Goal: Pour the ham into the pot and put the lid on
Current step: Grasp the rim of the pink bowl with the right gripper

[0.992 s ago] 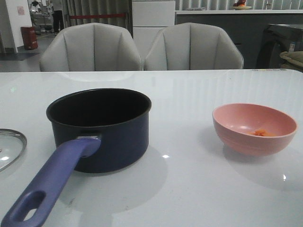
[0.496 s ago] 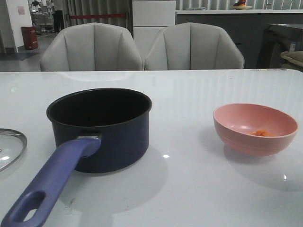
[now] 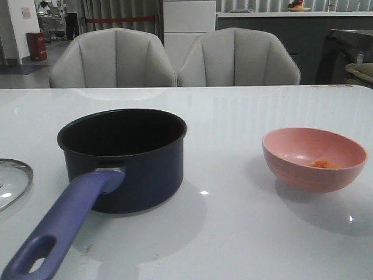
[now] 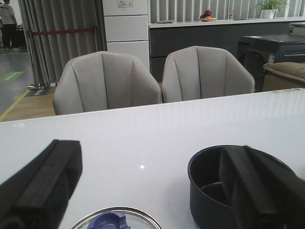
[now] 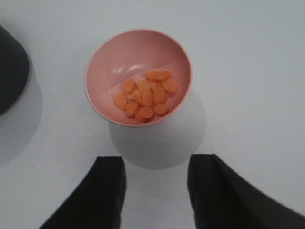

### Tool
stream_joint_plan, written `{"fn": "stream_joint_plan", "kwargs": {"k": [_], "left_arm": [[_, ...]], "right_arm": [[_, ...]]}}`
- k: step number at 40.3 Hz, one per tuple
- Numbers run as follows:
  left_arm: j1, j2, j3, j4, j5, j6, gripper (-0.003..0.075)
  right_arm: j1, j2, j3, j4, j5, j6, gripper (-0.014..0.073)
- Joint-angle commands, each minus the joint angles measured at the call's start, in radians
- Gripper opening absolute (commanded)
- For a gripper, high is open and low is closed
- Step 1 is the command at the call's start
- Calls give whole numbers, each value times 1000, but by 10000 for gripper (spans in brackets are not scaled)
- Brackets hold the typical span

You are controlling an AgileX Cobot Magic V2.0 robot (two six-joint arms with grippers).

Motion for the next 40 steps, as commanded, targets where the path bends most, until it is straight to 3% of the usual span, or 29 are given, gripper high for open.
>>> {"fn": "stream_joint_plan", "kwargs": {"k": [1,13,24,40], "left_arm": [[-5,11,-27,-9,-69,0,629],[-5,11,-27,-9,-58,0,629],[-5,11,-27,-9,-58,0,629],[-5,11,-27,-9,-56,0,629]], "right_arm": [[-9,96,-98,2,6,14,445],[-124,438,-334,11,144,10,445],[-133,638,-418,79,114,-94,445],[-133,873,-505,81,79,-118,427]]}}
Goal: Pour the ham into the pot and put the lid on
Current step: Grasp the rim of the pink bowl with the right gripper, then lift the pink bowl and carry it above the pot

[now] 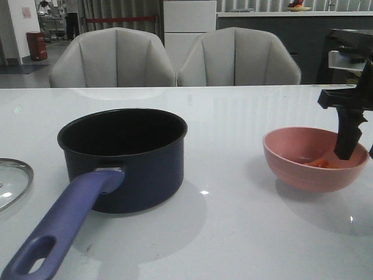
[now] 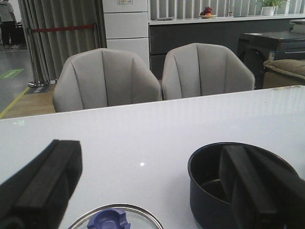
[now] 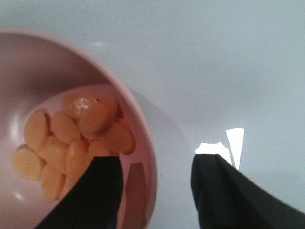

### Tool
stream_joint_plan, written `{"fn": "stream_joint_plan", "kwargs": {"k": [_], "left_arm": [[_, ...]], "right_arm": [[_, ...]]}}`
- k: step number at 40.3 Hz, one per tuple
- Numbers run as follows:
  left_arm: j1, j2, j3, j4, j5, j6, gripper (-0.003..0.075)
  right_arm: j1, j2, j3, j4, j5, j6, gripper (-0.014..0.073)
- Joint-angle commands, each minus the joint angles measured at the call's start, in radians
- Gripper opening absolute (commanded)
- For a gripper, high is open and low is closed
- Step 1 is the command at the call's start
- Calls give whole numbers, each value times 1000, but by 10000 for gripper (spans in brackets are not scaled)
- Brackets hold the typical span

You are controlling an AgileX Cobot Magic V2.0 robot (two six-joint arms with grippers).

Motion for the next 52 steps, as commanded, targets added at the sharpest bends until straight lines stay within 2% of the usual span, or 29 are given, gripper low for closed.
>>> {"fn": "stream_joint_plan", "kwargs": {"k": [1,4,9,12,23,35,45,52], "left_arm": [[-5,11,-27,-9,-65,0,629],[-5,11,-27,-9,-65,0,629],[-5,11,-27,-9,-65,0,629],[-5,11,-27,-9,-65,0,629],[-5,11,-27,-9,-65,0,629],[-5,11,-27,-9,-65,0,629],[-5,11,-27,-9,-65,0,629],[-5,11,-27,-9,-60,0,629]], "right_arm": [[-6,-8,-47,10,-27,-14,412],[-6,12,-52,12,-40,-14,321],[-6,18,-52,17,-74,-14,120],[-6,18,-52,17,-80,-14,147],[22,-73,-52,72,-69,-53,138],[208,-282,-52,72,-176,-80,138],[437,-319,-51,24,-413,-81,138],[532,-289,-50,13,-629,-81,138]]}}
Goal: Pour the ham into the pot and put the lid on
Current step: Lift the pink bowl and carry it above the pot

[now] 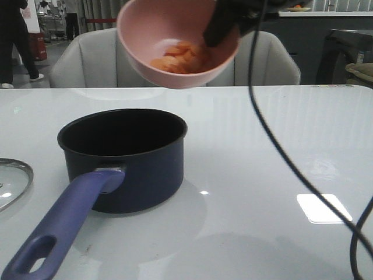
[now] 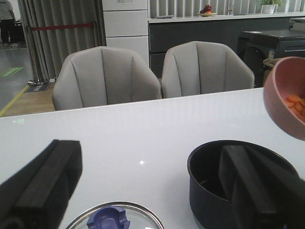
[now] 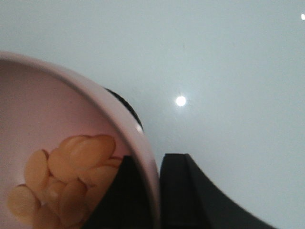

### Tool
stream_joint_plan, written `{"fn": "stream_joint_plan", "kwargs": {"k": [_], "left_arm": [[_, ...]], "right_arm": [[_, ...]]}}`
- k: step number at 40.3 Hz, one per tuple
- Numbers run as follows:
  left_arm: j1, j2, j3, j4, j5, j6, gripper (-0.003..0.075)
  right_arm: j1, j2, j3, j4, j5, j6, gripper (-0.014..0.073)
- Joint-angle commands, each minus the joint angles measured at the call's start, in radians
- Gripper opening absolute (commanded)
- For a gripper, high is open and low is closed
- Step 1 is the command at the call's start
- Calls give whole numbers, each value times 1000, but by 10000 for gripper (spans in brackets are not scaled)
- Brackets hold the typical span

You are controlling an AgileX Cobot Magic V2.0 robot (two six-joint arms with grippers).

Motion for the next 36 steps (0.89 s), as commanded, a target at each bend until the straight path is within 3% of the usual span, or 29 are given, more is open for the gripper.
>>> {"fn": "stream_joint_plan", "kwargs": {"k": [1,17,29,36], "left_arm": [[-5,11,-27,-9,-68,0,629],[-5,11,-27,-9,-64,0,629],[-5,11,-27,-9,-64,0,629],[-5,11,-27,-9,-64,0,629]], "right_arm": [[38,-22,-25,-9,-204,-11,138],[102,48,104,-108,-740,-24,138],[106,123,187,-108,-1102,-231,138],[113,181,187,-108,-1226,-358,138]]}}
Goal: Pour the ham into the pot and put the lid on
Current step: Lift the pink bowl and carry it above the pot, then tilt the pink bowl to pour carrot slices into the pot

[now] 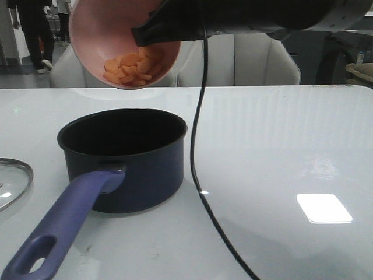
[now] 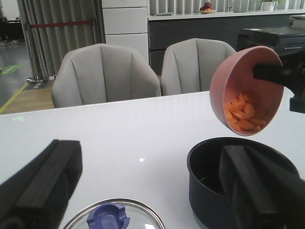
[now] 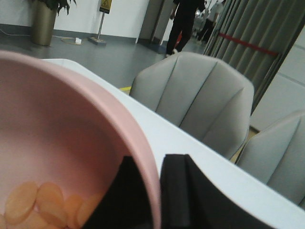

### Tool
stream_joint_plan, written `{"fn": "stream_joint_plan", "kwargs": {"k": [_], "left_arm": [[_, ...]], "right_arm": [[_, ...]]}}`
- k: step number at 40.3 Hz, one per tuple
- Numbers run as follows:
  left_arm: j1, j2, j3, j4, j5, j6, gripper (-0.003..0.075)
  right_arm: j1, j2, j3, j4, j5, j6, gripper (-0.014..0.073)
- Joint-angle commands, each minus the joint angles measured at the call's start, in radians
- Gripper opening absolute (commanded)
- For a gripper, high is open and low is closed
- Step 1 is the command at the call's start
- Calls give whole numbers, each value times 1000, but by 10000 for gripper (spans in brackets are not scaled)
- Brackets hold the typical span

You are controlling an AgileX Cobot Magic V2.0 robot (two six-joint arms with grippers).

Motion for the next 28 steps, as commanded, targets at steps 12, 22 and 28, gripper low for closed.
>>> {"fn": "stream_joint_plan", "kwargs": {"k": [12,22,28], "left_arm": [[-5,11,-27,-9,-74,0,629],[-5,11,-27,-9,-74,0,629],[-5,11,-27,-9,-74,0,629]], "right_arm": [[85,72,-24,-13,-476,-283,138],[92,89,-9,-8,-596,-296,138],[92,88,-7,-8,-596,-324,138]]}}
